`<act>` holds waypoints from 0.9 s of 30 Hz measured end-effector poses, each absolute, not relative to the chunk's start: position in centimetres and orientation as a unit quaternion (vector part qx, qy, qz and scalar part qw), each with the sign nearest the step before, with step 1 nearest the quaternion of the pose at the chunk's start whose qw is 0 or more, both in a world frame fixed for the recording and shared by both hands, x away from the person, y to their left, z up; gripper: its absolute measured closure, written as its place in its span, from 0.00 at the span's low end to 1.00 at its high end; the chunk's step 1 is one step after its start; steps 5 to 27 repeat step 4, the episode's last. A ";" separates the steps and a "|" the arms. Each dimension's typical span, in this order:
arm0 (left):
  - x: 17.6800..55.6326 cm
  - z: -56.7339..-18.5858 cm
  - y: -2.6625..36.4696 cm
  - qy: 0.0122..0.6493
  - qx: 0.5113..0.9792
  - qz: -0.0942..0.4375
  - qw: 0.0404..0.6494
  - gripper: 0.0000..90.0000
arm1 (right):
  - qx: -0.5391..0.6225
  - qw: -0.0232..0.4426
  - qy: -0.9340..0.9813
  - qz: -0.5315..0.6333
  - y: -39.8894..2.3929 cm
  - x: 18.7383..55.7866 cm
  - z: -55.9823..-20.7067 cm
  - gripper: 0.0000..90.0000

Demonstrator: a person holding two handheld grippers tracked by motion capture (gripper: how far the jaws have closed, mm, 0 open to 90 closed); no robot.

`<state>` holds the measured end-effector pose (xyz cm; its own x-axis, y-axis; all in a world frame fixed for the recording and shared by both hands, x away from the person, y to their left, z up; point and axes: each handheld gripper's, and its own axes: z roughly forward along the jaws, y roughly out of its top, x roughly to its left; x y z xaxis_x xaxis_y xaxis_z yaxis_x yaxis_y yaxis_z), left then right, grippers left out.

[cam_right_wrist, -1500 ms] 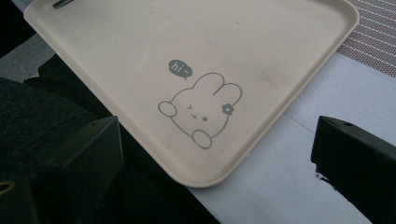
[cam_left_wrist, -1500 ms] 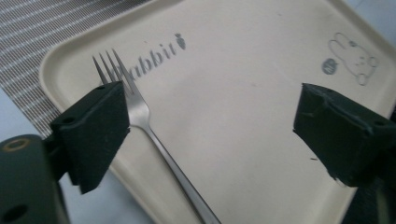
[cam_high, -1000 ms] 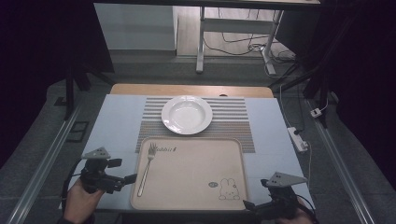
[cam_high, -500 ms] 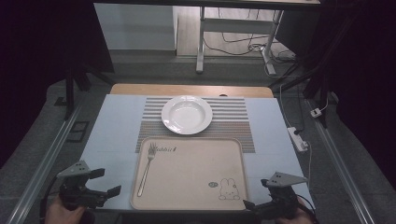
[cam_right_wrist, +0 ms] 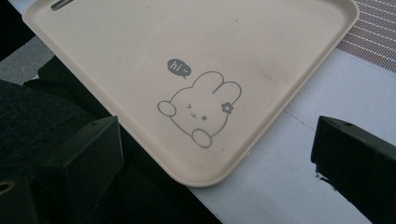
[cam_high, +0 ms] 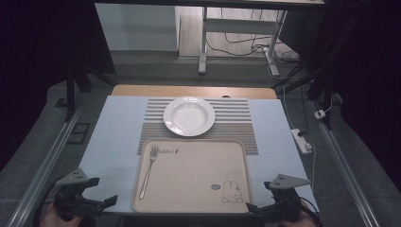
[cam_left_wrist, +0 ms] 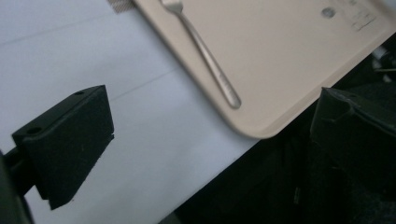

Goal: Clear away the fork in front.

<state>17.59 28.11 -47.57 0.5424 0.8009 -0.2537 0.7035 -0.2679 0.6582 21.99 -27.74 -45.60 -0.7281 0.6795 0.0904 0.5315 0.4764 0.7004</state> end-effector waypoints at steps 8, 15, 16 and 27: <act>17.8 -47.5 28.1 0.477 0.793 0.060 0.374 0.00 | 0.353 0.102 0.855 0.365 -27.8 22.0 -45.7 0.02; 17.8 -47.5 28.1 0.477 0.793 0.060 0.374 0.00 | 0.353 0.102 0.855 0.365 -27.8 22.0 -45.7 0.02; 17.8 -47.5 28.1 0.477 0.793 0.060 0.374 0.00 | 0.353 0.102 0.855 0.365 -27.8 22.0 -45.7 0.02; 17.8 -47.5 28.1 0.477 0.793 0.060 0.374 0.00 | 0.353 0.102 0.855 0.365 -27.8 22.0 -45.7 0.02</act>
